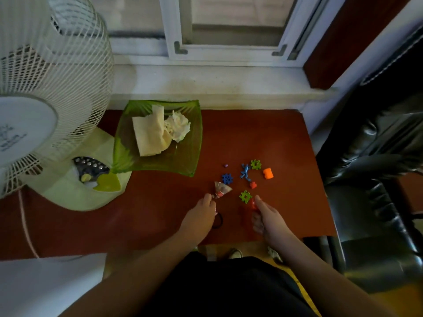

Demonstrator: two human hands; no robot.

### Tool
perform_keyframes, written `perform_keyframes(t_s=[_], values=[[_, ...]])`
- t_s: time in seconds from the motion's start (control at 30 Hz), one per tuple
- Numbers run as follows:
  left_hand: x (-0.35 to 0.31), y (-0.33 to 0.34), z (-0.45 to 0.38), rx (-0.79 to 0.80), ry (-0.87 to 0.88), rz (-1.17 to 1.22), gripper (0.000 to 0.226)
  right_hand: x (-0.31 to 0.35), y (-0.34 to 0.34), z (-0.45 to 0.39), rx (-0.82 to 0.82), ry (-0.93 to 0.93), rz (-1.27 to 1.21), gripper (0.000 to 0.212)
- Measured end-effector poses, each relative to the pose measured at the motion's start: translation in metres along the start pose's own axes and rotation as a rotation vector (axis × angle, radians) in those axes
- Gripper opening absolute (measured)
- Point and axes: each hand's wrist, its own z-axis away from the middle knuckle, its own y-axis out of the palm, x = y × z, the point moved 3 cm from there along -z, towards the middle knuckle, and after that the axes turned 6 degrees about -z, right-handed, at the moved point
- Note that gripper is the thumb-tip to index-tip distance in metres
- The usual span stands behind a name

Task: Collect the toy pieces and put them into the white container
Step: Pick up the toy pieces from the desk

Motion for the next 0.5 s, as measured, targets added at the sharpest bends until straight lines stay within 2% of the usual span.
perform_keyframes(t_s=[0.2,0.3,0.4,0.5], values=[[-0.002,-0.013,-0.008,0.035,0.086,-0.230,0.035,0.002,0.010,0.004,-0.064,-0.007,-0.079,0.026],[0.002,-0.010,-0.009,0.073,0.090,-0.255,0.036,-0.001,0.009,0.006,-0.102,-0.036,-0.094,0.027],[0.008,-0.010,-0.011,0.132,0.018,-0.098,0.032,-0.006,0.006,0.009,-0.112,-0.038,-0.113,0.029],[0.019,-0.012,-0.018,0.198,-0.143,0.250,0.020,-0.007,-0.002,0.008,-0.094,-0.020,-0.144,0.030]])
